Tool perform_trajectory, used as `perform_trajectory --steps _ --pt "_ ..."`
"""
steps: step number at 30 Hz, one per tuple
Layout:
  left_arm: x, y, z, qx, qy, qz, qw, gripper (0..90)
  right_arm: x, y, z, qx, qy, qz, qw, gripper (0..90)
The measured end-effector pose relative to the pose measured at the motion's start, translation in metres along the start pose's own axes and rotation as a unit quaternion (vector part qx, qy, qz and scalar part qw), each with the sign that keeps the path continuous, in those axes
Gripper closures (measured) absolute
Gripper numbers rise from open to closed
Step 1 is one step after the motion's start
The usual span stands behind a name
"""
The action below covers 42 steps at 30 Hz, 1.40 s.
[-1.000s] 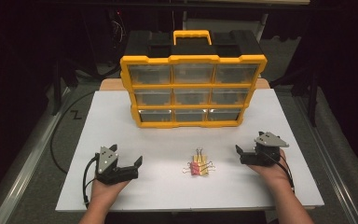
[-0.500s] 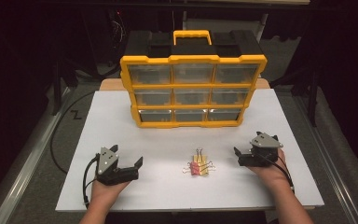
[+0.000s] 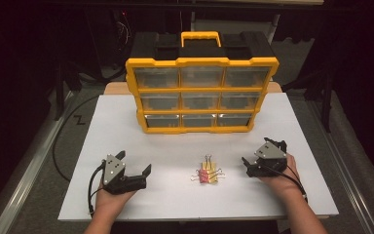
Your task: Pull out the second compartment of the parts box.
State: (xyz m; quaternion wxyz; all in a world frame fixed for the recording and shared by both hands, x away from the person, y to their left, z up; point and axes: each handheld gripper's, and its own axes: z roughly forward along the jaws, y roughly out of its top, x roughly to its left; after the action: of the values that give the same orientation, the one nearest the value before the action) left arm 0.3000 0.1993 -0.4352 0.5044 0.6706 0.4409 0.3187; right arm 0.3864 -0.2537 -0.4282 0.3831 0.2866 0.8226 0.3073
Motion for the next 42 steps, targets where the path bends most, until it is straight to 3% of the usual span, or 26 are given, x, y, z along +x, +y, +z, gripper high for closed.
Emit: perform_trajectory --steps 6,12,17,18,22,23,31,35,38,39,40,41,42 --pt "0.001 0.000 0.000 0.015 -0.004 -0.006 0.9999 0.2 0.003 0.002 -0.001 0.002 -0.010 -0.033 0.9994 0.8" --pt "-0.001 0.001 0.000 0.014 -0.002 0.006 0.9999 0.2 0.005 0.003 -0.002 0.004 -0.016 -0.060 0.9980 0.8" --pt "-0.001 0.001 0.000 0.011 -0.002 0.007 0.9999 0.2 0.006 0.003 -0.003 0.000 -0.017 -0.075 0.9971 0.8" --pt "-0.002 0.001 0.000 0.009 -0.002 0.006 0.9999 0.2 0.006 0.004 -0.003 0.002 -0.020 -0.092 0.9956 0.8" --pt "-0.001 0.002 -0.001 0.006 0.000 0.006 1.0000 0.2 0.009 0.004 -0.003 0.006 -0.021 -0.100 0.9947 0.8" --pt "-0.001 0.002 -0.001 0.007 0.000 0.006 1.0000 0.2 0.008 0.004 -0.003 0.007 -0.022 -0.113 0.9933 0.8" --pt "-0.001 0.002 -0.002 0.003 -0.001 0.011 0.9999 0.2 0.015 0.006 -0.003 0.013 -0.034 -0.146 0.9886 0.8" --pt "-0.001 0.002 -0.002 0.001 0.000 0.010 0.9999 0.2 0.016 0.007 -0.004 0.017 -0.043 -0.173 0.9838 0.8" --pt "-0.001 0.003 -0.003 0.000 0.000 0.011 0.9999 0.2 0.018 0.008 -0.005 0.019 -0.048 -0.181 0.9821 0.8" --pt "-0.001 0.003 -0.003 0.001 0.000 0.014 0.9999 0.2 0.019 0.010 -0.006 0.016 -0.058 -0.196 0.9787 0.8" --pt "-0.001 0.003 -0.003 0.001 0.000 0.014 0.9999 0.2 0.019 0.010 -0.006 0.016 -0.058 -0.196 0.9787 0.8" --pt "-0.001 0.003 -0.003 0.001 0.000 0.015 0.9999 0.2 0.021 0.011 -0.007 0.015 -0.065 -0.212 0.9750 0.8" --pt "-0.002 0.003 -0.003 0.000 0.000 0.015 0.9999 0.2 0.022 0.011 -0.007 0.015 -0.068 -0.211 0.9750 0.8"
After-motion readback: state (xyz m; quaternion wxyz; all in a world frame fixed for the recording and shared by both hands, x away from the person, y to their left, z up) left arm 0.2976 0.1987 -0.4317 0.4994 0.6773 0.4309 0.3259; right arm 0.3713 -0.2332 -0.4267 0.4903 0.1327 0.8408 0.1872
